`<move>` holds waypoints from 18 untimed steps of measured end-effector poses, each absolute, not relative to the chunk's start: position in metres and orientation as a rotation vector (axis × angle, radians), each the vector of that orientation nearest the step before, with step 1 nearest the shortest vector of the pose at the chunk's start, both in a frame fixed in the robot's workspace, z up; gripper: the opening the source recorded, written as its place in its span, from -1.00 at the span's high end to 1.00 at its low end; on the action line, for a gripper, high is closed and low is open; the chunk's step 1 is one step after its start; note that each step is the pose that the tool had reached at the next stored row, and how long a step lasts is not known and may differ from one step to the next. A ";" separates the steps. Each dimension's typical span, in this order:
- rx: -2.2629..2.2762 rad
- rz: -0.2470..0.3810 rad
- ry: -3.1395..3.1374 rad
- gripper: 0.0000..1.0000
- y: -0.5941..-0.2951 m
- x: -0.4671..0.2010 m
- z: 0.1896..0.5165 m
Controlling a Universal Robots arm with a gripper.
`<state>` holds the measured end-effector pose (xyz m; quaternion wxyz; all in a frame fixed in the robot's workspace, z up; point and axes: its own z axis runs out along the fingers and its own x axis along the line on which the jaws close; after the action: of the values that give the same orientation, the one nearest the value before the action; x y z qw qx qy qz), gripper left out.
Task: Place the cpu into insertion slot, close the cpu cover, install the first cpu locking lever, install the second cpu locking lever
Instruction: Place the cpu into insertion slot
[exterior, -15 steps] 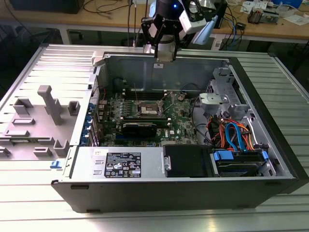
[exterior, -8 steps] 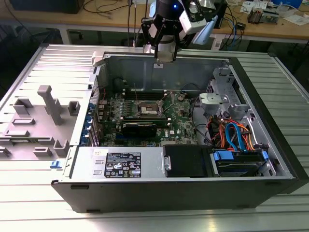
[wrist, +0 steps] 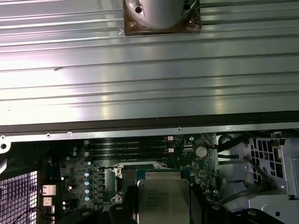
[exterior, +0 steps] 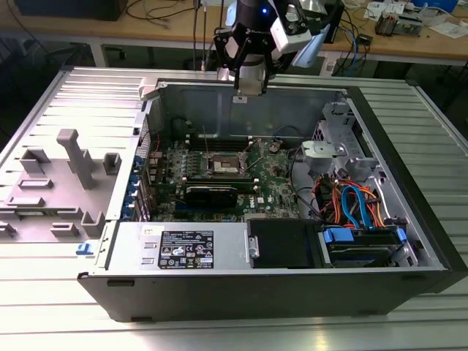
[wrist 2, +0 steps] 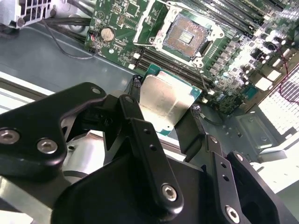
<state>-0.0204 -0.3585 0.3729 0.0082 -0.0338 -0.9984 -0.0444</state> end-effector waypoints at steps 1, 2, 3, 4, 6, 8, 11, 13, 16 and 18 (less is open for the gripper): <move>-0.120 -0.139 -3.120 -0.09 -0.359 -0.020 0.373; -0.126 -0.139 -3.120 -0.09 -0.360 -0.020 0.372; -0.126 -0.139 -3.120 -0.09 -0.361 -0.020 0.372; -0.126 -0.139 -3.120 -0.09 -0.362 -0.020 0.372; -0.126 -0.139 -3.120 -0.09 -0.364 -0.020 0.372; -0.129 -0.140 -3.120 -0.09 -0.365 -0.020 0.371; -0.232 -0.140 -3.117 -0.09 -0.365 -0.020 0.369; -0.308 -0.140 -3.113 -0.09 -0.365 -0.020 0.368; -0.344 -0.140 -3.110 -0.09 -0.365 -0.020 0.367; -0.345 -0.140 -3.110 -0.09 -0.365 -0.020 0.367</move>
<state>-0.0203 -0.3651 0.3673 0.0047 -0.1101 -0.9929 -0.0448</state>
